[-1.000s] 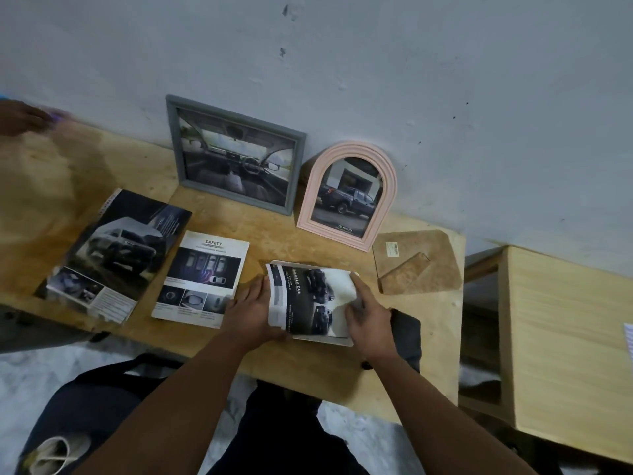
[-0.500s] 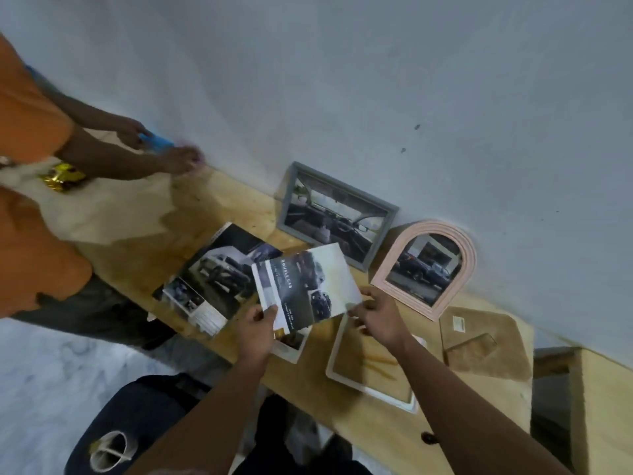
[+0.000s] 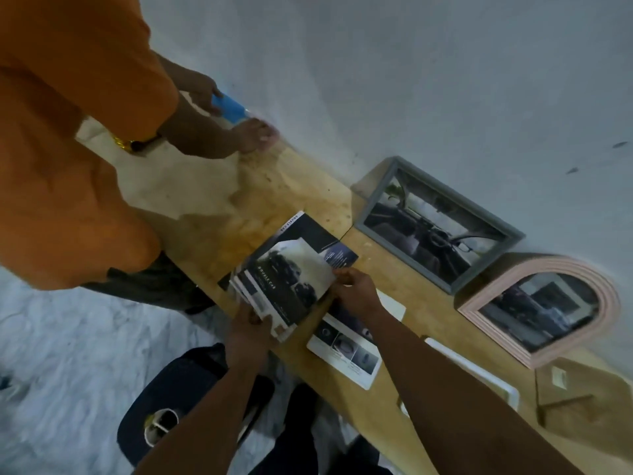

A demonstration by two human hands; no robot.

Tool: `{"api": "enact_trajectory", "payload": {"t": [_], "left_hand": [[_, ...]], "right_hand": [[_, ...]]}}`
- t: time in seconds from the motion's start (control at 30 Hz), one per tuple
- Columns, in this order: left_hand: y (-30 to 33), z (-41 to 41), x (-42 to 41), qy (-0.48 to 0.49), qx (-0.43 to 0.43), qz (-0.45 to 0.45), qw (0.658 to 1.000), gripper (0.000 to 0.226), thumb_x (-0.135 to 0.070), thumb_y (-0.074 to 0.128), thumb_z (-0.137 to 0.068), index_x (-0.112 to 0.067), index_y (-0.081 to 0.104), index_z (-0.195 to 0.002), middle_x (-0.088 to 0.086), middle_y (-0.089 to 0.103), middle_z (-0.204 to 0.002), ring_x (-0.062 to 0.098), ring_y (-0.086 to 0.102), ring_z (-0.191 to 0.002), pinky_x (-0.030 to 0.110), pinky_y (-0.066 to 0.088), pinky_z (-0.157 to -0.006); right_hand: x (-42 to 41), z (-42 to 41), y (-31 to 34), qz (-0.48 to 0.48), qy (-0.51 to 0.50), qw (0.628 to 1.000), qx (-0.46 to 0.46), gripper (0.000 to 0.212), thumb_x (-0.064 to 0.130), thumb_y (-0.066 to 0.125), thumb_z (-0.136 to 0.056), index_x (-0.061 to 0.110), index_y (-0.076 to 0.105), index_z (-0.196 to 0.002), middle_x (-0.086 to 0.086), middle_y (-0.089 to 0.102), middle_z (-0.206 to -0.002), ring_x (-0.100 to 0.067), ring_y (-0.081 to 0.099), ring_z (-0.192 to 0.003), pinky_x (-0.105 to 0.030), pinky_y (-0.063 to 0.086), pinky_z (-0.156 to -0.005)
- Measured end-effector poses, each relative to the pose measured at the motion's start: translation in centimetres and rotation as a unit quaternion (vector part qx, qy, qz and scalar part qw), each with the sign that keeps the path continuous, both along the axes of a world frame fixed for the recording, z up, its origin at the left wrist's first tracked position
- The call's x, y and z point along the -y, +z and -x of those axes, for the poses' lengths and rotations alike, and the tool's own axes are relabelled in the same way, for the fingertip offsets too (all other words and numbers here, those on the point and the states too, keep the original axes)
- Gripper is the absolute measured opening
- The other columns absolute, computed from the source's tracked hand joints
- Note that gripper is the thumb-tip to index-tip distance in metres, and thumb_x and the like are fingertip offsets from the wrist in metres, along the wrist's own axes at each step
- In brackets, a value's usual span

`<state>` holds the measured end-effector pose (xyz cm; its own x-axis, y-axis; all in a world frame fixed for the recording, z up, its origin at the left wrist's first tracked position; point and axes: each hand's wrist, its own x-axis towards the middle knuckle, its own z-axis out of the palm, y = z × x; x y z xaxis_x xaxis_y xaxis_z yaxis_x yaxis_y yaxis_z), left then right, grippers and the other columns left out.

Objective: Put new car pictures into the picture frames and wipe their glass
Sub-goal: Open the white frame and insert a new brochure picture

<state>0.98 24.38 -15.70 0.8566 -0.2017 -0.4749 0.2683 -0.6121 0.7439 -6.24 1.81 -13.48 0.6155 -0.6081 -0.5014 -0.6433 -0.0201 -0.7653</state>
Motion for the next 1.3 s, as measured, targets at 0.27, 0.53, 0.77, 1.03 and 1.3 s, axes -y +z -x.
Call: {"api": "enact_trajectory", "payload": {"t": [0.27,0.53,0.77,1.03,1.3], "left_hand": [[-2.3,-2.0,-0.8,-0.113,0.188,-0.181,0.959,0.047,-0.040,0.072,-0.090,-0.019,0.056,-0.128,0.013,0.058,-0.132,0.040,0.055,-0.117,0.056,0.051,-0.092],[-4.2,-3.6,0.7,-0.428,0.264,-0.258,0.825,0.057,-0.045,0.080,-0.078,-0.026,0.063,-0.128,0.010,0.053,-0.143,0.038,0.053,-0.127,0.058,0.052,-0.090],[-2.3,-3.1,3.1,-0.442,0.365,-0.225,0.788,0.039,-0.044,0.061,-0.080,-0.015,0.069,-0.105,0.015,0.064,-0.118,0.042,0.060,-0.109,0.052,0.048,-0.087],[3.8,7.4,16.5,-0.309,-0.187,0.070,0.930,0.052,-0.062,0.064,-0.091,-0.021,0.060,-0.124,0.004,0.068,-0.116,0.024,0.069,-0.103,0.045,0.059,-0.089],[1.9,16.3,20.7,-0.425,-0.043,-0.015,0.904,0.032,-0.040,0.074,-0.091,-0.026,0.062,-0.116,-0.003,0.065,-0.124,0.021,0.063,-0.111,0.034,0.052,-0.086]], "right_hand": [[0.7,5.6,-1.7,0.213,0.100,0.955,-0.182,0.064,0.035,0.065,-0.092,0.029,0.041,-0.151,-0.004,0.042,-0.153,-0.030,0.042,-0.138,-0.049,0.043,-0.108],[2.3,7.4,-3.1,0.261,0.176,0.906,-0.282,0.112,0.061,0.077,-0.074,0.036,0.007,-0.157,-0.009,0.033,-0.150,-0.036,0.037,-0.136,-0.058,0.033,-0.110],[1.9,10.3,-1.1,0.095,-0.016,0.992,-0.080,0.069,0.026,0.085,-0.076,0.020,0.051,-0.135,-0.007,0.067,-0.120,-0.030,0.067,-0.106,-0.043,0.057,-0.089],[2.8,22.0,3.5,-0.177,-0.425,0.870,0.175,0.041,0.013,0.084,-0.084,0.001,0.062,-0.117,-0.021,0.077,-0.104,-0.042,0.074,-0.096,-0.051,0.063,-0.082],[1.6,34.7,2.7,-0.122,-0.513,0.835,0.154,0.020,0.015,0.067,-0.099,0.008,0.067,-0.118,-0.014,0.078,-0.109,-0.032,0.076,-0.097,-0.047,0.063,-0.082]]}}
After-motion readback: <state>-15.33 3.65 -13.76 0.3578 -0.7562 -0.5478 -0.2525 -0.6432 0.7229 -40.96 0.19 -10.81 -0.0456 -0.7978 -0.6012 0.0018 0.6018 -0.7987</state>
